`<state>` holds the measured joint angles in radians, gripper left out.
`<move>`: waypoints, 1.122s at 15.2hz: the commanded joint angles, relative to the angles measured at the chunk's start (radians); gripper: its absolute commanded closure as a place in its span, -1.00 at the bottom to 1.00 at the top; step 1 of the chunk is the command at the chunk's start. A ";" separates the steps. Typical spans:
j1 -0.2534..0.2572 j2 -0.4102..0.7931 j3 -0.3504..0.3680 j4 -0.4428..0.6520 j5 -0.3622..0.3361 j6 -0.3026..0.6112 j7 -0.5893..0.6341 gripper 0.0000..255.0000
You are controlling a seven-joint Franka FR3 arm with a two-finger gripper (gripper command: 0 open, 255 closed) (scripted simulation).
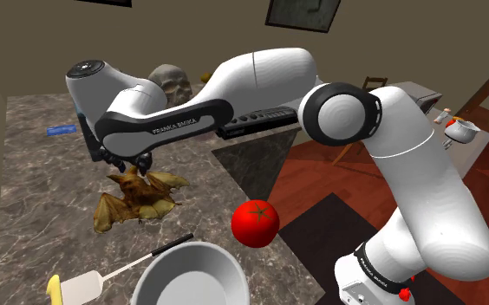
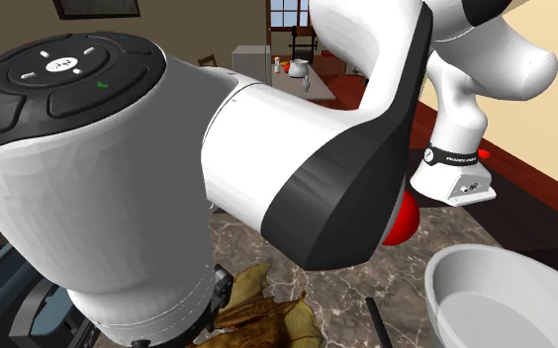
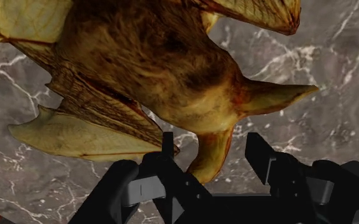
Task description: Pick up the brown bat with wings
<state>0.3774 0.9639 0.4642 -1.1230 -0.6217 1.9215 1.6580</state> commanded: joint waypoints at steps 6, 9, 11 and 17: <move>0.000 0.001 0.000 0.000 0.000 0.001 0.000 1.00; 0.000 0.000 0.000 0.000 0.000 0.001 0.000 1.00; -0.001 -0.013 0.004 0.003 0.005 -0.015 -0.005 1.00; -0.002 -0.048 0.015 0.022 0.019 -0.066 -0.021 1.00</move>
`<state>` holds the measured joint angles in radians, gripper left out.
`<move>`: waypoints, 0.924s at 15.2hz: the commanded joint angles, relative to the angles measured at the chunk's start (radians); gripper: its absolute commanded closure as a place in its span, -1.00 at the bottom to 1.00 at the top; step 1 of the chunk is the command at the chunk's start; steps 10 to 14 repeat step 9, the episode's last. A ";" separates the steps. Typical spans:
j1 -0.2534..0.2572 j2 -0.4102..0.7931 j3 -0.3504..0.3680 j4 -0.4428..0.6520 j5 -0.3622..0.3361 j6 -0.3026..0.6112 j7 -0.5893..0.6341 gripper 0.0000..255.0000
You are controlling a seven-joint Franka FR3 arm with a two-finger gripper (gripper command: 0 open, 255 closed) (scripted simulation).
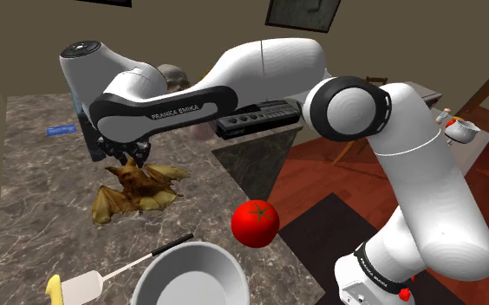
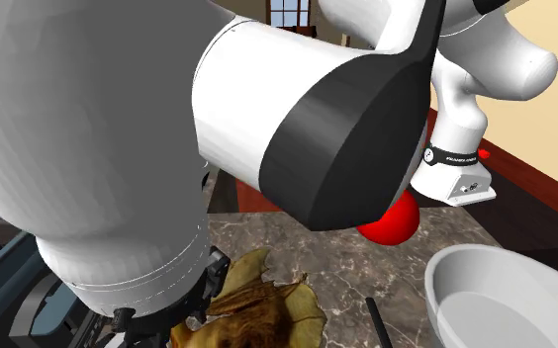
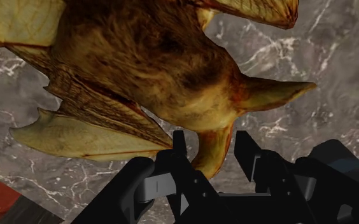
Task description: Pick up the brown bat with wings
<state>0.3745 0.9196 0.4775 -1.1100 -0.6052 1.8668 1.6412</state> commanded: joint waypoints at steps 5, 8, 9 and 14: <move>0.003 -0.027 0.009 0.035 0.013 -0.057 -0.020 1.00; 0.005 -0.036 0.012 0.050 0.018 -0.078 -0.027 1.00; 0.005 -0.036 0.012 0.050 0.018 -0.078 -0.027 1.00; 0.005 -0.036 0.012 0.050 0.018 -0.078 -0.027 1.00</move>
